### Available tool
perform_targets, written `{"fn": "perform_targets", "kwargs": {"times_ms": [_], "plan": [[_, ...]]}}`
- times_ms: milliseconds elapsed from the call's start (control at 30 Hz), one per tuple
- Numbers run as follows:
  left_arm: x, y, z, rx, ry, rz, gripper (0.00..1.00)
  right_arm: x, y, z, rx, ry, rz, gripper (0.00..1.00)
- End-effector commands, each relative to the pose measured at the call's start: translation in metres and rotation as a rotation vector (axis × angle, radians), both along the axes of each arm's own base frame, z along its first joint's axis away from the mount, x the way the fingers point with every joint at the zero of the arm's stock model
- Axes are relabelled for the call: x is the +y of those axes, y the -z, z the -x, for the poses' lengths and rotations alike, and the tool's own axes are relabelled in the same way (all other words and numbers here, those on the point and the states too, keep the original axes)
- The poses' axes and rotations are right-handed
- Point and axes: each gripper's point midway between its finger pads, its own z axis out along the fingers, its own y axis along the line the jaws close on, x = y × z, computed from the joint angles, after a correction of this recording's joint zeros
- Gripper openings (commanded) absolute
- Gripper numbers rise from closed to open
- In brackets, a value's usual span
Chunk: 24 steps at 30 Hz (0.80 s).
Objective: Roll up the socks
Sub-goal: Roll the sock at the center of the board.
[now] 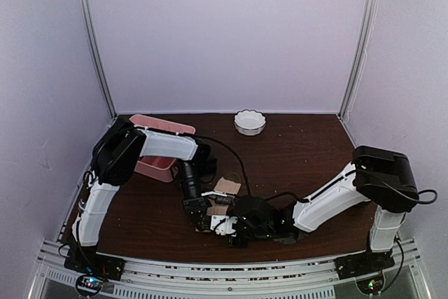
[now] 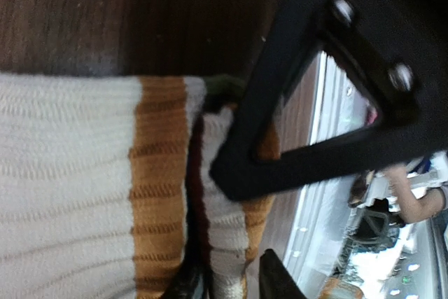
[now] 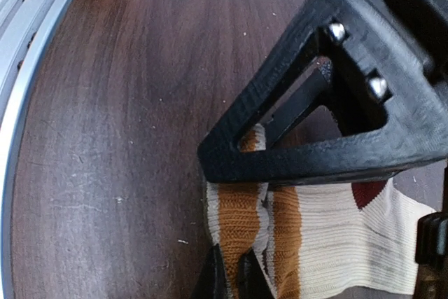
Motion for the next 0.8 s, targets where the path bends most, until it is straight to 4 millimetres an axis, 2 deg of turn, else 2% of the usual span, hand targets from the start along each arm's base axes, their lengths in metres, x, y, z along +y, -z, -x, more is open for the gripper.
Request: {"fn": "perform_targets", "kwargs": {"times_ms": [0,167,300,400,533,700,767], "plan": [[-0.011,0.004,-0.051,-0.362,0.008,0.14,0.39,-0.028,0.038,0.01,0.139,0.039,0.098,0.0],[-0.018,-0.03,-0.071,-0.62,-0.053,0.337,0.58,-0.043,0.058,0.007,0.271,0.123,0.115,0.0],[-0.018,-0.054,-0.068,-0.732,-0.046,0.47,0.59,-0.052,0.063,-0.001,0.401,0.181,0.08,0.0],[-0.017,-0.064,-0.065,-0.774,-0.035,0.523,0.61,-0.056,0.067,-0.008,0.484,0.233,0.061,0.0],[-0.012,-0.062,-0.047,-0.727,0.029,0.562,0.54,-0.064,0.079,-0.012,0.6,0.297,0.067,0.0],[-0.009,-0.049,-0.028,-0.72,0.128,0.569,0.5,-0.075,0.097,-0.015,0.718,0.383,0.059,0.0],[-0.009,-0.043,-0.027,-0.755,0.154,0.572,0.49,-0.077,0.101,-0.015,0.754,0.404,0.049,0.0]]}}
